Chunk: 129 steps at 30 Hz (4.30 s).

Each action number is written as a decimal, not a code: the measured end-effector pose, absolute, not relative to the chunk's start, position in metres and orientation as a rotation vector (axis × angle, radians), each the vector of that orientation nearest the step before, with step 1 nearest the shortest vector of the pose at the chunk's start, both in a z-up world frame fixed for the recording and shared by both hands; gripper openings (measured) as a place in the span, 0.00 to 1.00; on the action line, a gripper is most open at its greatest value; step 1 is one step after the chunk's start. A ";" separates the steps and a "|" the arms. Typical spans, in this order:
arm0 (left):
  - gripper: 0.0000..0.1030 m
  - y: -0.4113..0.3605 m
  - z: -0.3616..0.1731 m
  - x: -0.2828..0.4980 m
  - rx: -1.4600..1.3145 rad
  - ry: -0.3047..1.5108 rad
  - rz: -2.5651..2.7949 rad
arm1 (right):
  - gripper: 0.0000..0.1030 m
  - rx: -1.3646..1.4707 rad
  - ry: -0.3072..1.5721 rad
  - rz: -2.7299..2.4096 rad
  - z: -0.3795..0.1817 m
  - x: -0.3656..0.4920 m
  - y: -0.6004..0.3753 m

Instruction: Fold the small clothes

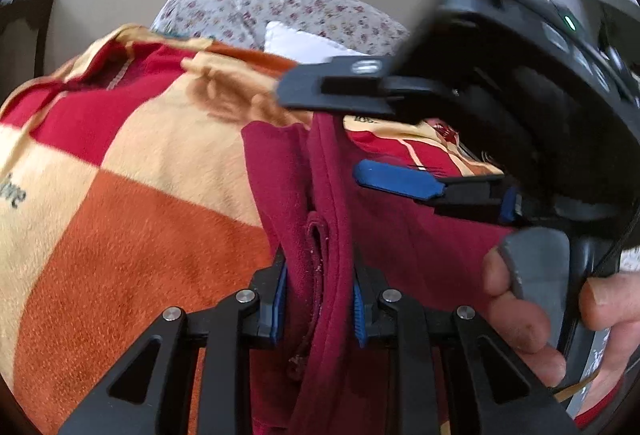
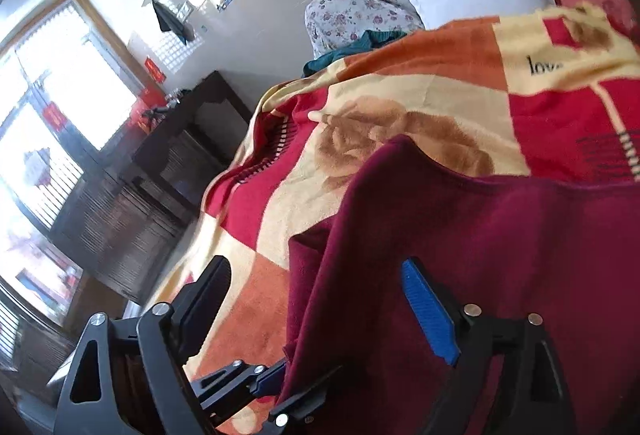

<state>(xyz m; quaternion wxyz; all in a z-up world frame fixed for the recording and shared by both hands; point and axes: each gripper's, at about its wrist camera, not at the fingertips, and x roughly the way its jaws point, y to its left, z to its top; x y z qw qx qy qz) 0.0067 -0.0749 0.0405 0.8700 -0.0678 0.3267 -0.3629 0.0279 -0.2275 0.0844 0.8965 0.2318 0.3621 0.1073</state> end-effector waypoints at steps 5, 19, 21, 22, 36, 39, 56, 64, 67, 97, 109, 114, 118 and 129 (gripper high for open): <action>0.24 -0.084 0.043 -0.003 -0.078 0.652 -0.759 | 0.90 0.405 0.790 0.194 0.075 0.033 -0.220; 0.26 -0.084 0.040 0.001 -0.080 0.681 -0.747 | 0.25 0.279 0.741 0.130 0.065 0.035 -0.224; 0.36 -0.082 0.039 0.002 -0.078 0.693 -0.758 | 0.22 0.304 0.739 0.137 0.065 0.035 -0.229; 0.41 -0.081 0.038 0.004 -0.078 0.707 -0.764 | 0.22 0.322 0.739 0.144 0.064 0.035 -0.231; 0.33 -0.072 0.030 -0.015 -0.043 0.801 -0.636 | 0.13 0.411 0.742 0.202 0.086 0.016 -0.249; 0.21 -0.071 0.046 -0.030 -0.064 0.788 -0.671 | 0.13 0.388 0.716 0.212 0.105 0.004 -0.253; 0.21 -0.258 0.098 -0.121 0.092 0.740 -1.001 | 0.12 0.172 0.744 -0.095 0.145 -0.092 -0.404; 0.54 -0.286 0.084 -0.139 0.116 0.815 -1.110 | 0.19 0.484 0.743 -0.107 0.095 -0.114 -0.469; 0.62 -0.259 0.102 -0.145 0.102 0.795 -1.135 | 0.48 0.564 0.665 -0.084 0.108 -0.143 -0.472; 0.75 -0.199 0.043 -0.125 0.270 0.797 -0.902 | 0.19 0.466 0.694 -0.080 0.094 -0.170 -0.402; 0.75 -0.195 0.051 -0.142 0.331 0.729 -0.885 | 0.33 0.396 0.667 -0.188 0.109 -0.211 -0.416; 0.75 -0.189 0.070 -0.136 0.262 0.700 -0.872 | 0.34 0.233 0.672 -0.059 0.130 -0.208 -0.362; 0.75 -0.199 0.057 -0.125 0.276 0.760 -0.872 | 0.29 0.140 0.792 -0.130 0.097 -0.209 -0.348; 0.75 -0.185 0.054 -0.128 0.256 0.771 -0.834 | 0.31 0.279 0.740 -0.154 0.094 -0.258 -0.366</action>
